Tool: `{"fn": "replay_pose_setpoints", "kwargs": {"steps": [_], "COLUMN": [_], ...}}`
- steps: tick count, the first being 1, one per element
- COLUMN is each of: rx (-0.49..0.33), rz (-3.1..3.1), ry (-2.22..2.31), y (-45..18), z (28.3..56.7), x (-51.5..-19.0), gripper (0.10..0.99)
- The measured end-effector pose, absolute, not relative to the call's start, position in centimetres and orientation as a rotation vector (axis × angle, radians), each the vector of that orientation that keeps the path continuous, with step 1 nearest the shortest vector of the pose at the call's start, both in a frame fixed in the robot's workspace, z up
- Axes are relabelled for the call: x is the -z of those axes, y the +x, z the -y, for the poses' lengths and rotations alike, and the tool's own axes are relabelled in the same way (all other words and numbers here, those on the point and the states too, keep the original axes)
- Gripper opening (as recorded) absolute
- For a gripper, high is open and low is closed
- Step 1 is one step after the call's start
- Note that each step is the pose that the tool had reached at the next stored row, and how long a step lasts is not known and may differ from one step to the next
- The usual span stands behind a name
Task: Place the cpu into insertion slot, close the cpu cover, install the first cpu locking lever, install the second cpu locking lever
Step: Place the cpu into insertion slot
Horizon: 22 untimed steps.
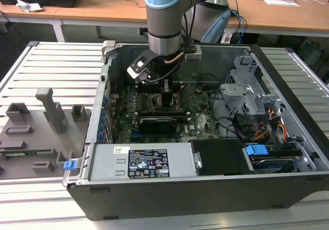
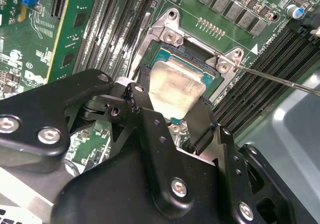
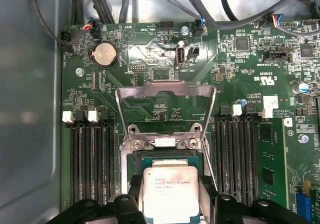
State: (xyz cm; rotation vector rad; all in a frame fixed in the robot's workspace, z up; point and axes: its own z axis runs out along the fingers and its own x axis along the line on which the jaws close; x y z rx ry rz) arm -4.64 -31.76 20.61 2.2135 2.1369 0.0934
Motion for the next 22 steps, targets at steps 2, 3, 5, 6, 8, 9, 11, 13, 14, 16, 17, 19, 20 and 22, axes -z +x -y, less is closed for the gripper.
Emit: {"fn": "replay_pose_setpoints", "kwargs": {"steps": [2, 3, 5, 6, 8, 9, 11, 13, 14, 16, 17, 19, 20, 22], "rx": [-0.093, -0.093, -0.091, -0.092, -0.091, -0.091, -0.090, -0.090, -0.089, -0.089, -0.089, -0.089, -0.088, -0.088], "rz": [-2.137, -2.137, -2.136, -2.136, -2.136, -2.135, -2.135, -2.134, -2.134, -2.134, -2.134, -2.134, -2.133, -2.134], "ry": [2.214, 2.214, 2.213, 2.213, 2.213, 2.213, 2.213, 2.213, 2.213, 2.213, 2.213, 2.213, 2.213, 2.213], "y": [-4.64, -4.62, -4.59, -4.58, -4.58, -4.58, -4.58, -4.57, -4.58, -4.58, -4.58, -4.58, -4.58, -4.57], "z": [31.71, 31.64, 31.46, 31.46, 31.46, 31.46, 31.45, 31.45, 31.46, 31.46, 31.46, 31.46, 31.46, 31.46], "x": [-20.53, -20.50, -20.43, -20.39, -20.30, -20.25, -20.16, -20.05, -20.05, -20.05, -20.04, -20.04, -20.05, -20.04], "gripper": [0.529, 0.529, 0.529, 0.529, 0.529, 0.529, 0.529, 0.529, 0.529, 0.529, 0.529, 0.529, 0.541, 0.608]}}
